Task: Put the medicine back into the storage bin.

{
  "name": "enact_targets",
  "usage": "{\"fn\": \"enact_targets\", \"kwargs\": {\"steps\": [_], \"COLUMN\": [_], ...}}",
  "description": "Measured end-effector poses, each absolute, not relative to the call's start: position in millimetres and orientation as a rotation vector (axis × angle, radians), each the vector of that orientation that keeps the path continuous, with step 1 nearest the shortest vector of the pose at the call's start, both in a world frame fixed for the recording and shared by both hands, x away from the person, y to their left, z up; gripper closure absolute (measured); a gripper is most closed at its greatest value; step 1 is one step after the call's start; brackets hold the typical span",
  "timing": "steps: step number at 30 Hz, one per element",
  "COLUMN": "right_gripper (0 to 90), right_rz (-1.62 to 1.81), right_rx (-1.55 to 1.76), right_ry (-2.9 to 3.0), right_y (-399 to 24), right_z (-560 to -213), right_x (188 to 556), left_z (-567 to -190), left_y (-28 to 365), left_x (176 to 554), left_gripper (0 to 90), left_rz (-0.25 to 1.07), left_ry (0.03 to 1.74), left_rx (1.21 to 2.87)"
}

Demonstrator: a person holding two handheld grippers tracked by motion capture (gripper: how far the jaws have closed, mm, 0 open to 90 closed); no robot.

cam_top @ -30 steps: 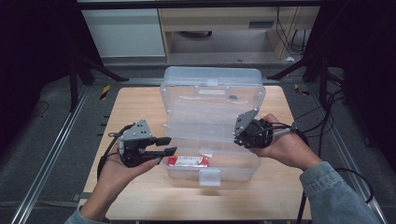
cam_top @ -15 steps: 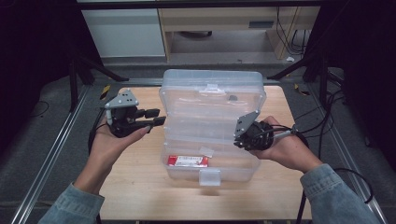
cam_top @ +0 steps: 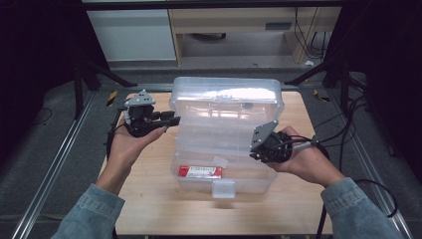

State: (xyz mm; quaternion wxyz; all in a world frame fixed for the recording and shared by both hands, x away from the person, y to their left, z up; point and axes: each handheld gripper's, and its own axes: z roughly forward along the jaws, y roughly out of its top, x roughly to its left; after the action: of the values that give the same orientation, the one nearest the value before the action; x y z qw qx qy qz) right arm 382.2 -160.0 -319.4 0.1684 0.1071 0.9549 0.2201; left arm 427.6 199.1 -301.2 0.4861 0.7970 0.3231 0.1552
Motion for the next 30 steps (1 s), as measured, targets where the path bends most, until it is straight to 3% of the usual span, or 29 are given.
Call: {"fn": "enact_targets", "kwargs": {"steps": [18,30], "right_gripper": [82.2,75.3], "right_rz": [0.633,0.673], "right_rx": [0.310,0.365], "right_ry": [2.725,2.712], "right_y": [-161,-168], "right_z": [-327,-331], "right_x": [376,374], "left_z": [-310,-314], "left_y": [197,199], "left_x": [427,424], "left_gripper": [68.4,66.2], "left_rz": [0.363,0.356], "left_ry": [0.806,0.814], "left_rx": [1.912,1.909]}}
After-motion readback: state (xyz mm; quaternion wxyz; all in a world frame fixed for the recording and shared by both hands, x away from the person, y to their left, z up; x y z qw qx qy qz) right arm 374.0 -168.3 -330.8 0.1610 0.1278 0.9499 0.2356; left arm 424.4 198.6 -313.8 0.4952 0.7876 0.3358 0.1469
